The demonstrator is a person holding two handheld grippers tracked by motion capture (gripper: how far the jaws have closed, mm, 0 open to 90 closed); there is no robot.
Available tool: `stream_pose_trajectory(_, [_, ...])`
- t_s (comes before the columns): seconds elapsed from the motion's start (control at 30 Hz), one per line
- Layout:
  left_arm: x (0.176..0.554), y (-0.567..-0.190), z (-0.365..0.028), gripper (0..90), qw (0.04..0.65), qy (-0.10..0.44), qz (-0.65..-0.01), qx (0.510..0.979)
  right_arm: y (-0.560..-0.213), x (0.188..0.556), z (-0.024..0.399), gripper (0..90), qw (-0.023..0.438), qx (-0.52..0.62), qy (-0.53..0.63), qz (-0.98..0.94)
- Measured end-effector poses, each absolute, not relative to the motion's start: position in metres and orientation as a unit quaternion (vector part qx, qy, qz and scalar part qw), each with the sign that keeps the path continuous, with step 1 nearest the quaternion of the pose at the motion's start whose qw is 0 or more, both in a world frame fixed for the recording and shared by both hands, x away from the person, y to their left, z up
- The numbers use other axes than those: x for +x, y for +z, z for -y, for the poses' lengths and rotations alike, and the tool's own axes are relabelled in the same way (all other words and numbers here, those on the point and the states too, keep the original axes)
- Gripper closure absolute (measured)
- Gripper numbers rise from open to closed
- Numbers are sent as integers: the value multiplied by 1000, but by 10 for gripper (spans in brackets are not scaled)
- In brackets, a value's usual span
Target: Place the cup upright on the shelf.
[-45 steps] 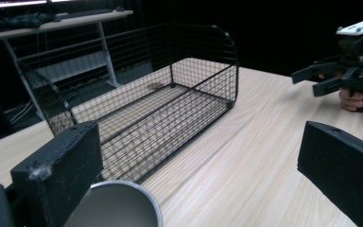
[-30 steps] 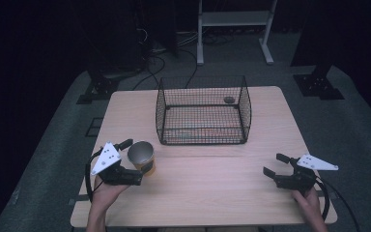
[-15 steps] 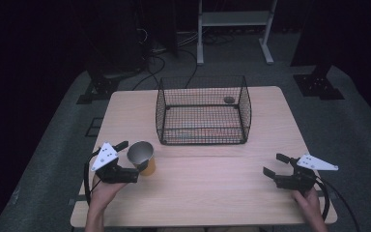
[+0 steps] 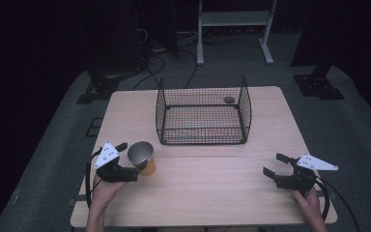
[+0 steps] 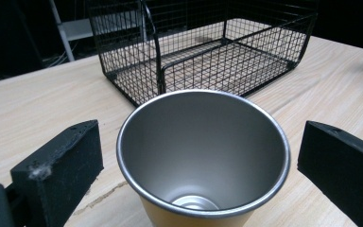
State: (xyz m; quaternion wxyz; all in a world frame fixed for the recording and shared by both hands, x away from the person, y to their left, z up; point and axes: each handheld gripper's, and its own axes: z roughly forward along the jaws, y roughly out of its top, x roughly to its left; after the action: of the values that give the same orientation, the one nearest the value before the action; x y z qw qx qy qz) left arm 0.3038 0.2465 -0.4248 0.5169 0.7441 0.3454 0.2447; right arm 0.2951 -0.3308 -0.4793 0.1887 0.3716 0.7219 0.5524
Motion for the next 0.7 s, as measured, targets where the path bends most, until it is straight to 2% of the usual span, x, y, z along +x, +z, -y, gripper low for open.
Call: stream_pose_trajectory(0.7, [316,-444,-235,4,494,223,-352,763,-479,295,330,130,189,372,549,-724])
